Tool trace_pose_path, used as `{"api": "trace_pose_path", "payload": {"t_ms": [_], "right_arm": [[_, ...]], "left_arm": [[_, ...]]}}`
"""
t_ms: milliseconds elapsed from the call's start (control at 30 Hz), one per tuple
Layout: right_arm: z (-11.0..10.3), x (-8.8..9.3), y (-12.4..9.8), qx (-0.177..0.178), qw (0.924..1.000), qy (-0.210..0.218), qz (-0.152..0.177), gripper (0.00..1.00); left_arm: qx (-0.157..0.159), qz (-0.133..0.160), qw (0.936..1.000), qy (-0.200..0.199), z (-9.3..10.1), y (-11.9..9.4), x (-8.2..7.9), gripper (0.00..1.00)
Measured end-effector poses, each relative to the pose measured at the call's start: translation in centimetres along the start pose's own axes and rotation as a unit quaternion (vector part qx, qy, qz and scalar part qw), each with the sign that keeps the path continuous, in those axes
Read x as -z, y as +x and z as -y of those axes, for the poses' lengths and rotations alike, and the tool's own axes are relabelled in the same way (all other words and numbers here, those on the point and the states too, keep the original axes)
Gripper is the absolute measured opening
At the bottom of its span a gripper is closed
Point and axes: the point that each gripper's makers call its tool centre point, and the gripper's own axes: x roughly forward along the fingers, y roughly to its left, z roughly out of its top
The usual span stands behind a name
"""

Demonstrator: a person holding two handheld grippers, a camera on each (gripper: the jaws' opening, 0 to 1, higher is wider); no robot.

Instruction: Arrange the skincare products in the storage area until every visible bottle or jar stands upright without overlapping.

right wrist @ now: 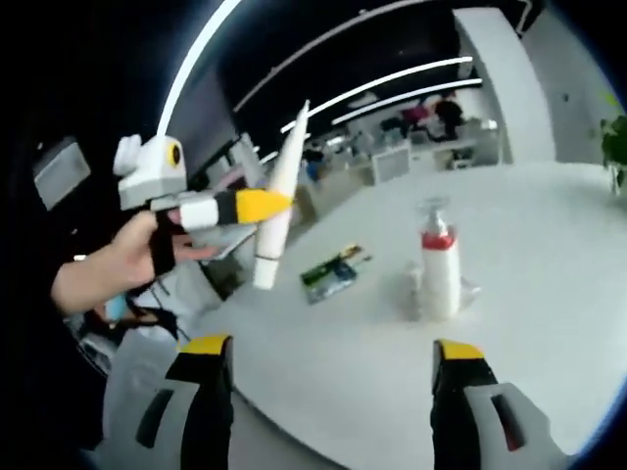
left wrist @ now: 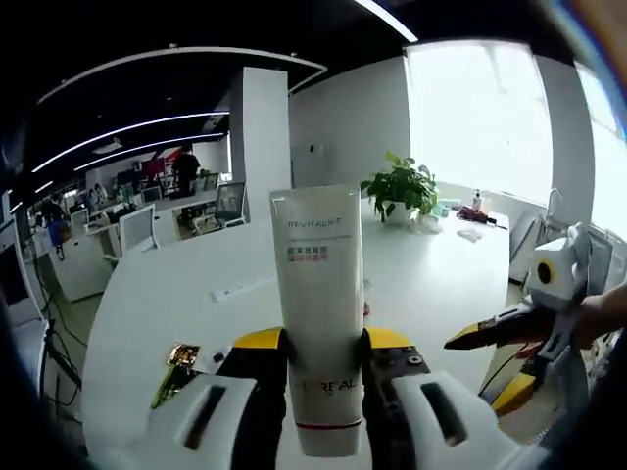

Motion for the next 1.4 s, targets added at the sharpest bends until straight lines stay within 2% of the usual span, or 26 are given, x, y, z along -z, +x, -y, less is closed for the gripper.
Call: {"api": "trace_pose_path", "payload": {"t_ms": [67,167,333,467,533,667,800,1067,1267,1400], "right_arm": [[0.2,-0.8,-0.4,-0.005,0.9994,0.027,0.020,0.84],[0.1,-2.3,-1.1,-0.005,0.9983,0.038,0.044,0.83],[-1.0,-4.6,-1.5,-0.015,0.9971,0.034,0.067,0.81],[-2.6,-7.1,-1.2,-0.037,0.9947,0.033,0.090,0.79],[-3.4,-8.0,-0.9,-0.048,0.9946,0.021,0.090,0.78],[-4.2,-8.7,-0.2,-0.062,0.9944,0.014,0.084,0.72],[-5.2,-9.6,0.4,-0.088,0.9918,0.040,0.083,0.55],[-6.8,-10.5,1.5,-0.108,0.9897,0.048,0.081,0.55],[-7.0,-10.6,1.5,-0.114,0.9895,0.047,0.075,0.45],[-6.9,-10.5,1.5,-0.112,0.9900,0.048,0.072,0.36]], "left_arm": [[0.000,0.003,1.0000,-0.001,0.5,-0.3,0.1,0.31],[0.004,0.003,1.0000,0.001,1.2,-0.6,0.4,0.31],[0.012,0.006,0.9999,-0.003,2.4,-1.3,0.5,0.31],[0.019,0.010,0.9998,0.003,3.4,-1.8,0.3,0.31],[0.021,0.014,0.9997,0.000,3.6,-2.0,0.1,0.31],[0.024,0.017,0.9995,0.011,4.4,-2.4,-0.2,0.32],[0.028,0.021,0.9991,0.024,5.3,-2.9,-0.2,0.32],[0.039,0.022,0.9984,0.035,6.3,-3.5,-0.1,0.32],[0.045,0.023,0.9981,0.035,7.1,-3.2,0.2,0.32],[0.048,0.022,0.9983,0.024,7.1,-3.1,0.4,0.32]]}}
